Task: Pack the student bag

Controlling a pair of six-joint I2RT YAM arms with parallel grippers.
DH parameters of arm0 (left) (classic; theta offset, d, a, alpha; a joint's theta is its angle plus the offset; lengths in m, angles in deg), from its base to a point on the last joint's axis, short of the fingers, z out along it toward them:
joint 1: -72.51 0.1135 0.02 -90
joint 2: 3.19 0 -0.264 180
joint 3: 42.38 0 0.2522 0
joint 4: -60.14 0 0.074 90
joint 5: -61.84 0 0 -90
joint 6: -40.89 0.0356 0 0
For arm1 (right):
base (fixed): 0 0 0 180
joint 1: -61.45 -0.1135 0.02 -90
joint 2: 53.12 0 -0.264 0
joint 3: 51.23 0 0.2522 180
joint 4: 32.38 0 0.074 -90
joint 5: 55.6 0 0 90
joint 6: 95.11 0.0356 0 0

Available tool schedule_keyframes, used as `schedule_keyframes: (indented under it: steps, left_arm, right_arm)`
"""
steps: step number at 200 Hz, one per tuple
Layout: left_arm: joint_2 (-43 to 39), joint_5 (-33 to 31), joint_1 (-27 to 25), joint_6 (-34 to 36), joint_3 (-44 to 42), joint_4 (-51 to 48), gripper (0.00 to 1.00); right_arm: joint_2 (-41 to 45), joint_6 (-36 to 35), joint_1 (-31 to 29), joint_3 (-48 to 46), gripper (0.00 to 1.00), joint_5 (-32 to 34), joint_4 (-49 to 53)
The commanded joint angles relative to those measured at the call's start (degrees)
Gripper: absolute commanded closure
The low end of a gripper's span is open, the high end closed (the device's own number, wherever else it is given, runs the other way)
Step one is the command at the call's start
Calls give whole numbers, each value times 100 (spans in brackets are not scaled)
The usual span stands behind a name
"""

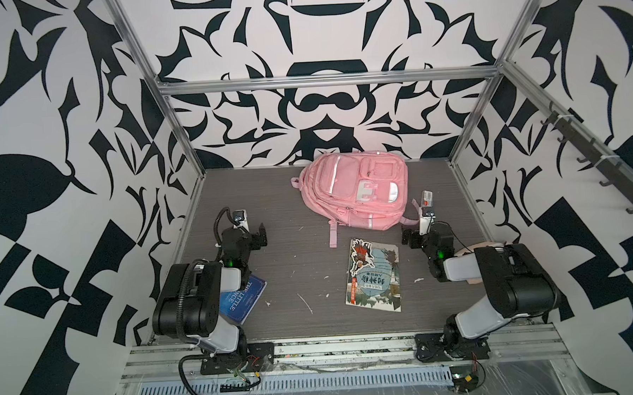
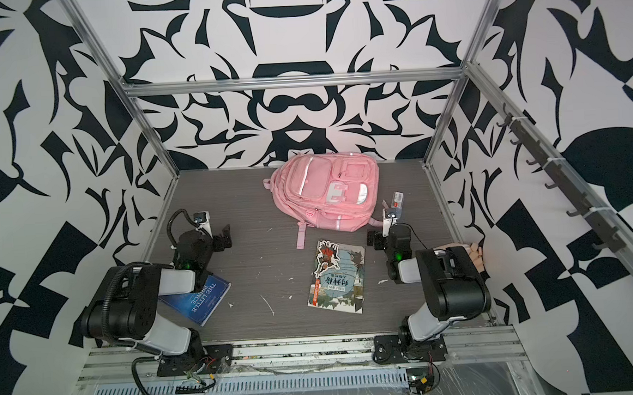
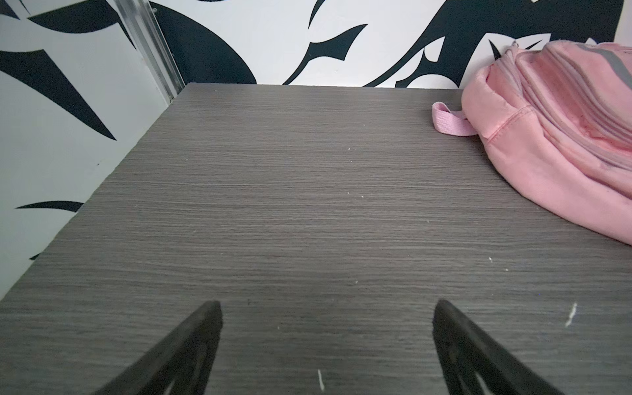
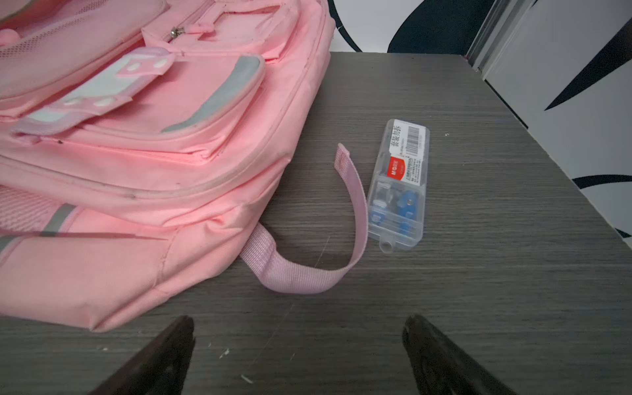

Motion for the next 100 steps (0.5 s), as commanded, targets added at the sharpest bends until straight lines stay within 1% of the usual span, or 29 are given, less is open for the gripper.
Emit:
schedule_keyframes:
  steps: [1, 100]
  left_arm:
    - [48, 22, -3, 38, -52, 69, 1]
    - [48, 20, -3, 39, -51, 73, 1]
  right_arm:
    - [98, -49, -6, 101, 0, -16, -103]
    - [85, -49, -2, 101, 0, -11, -111]
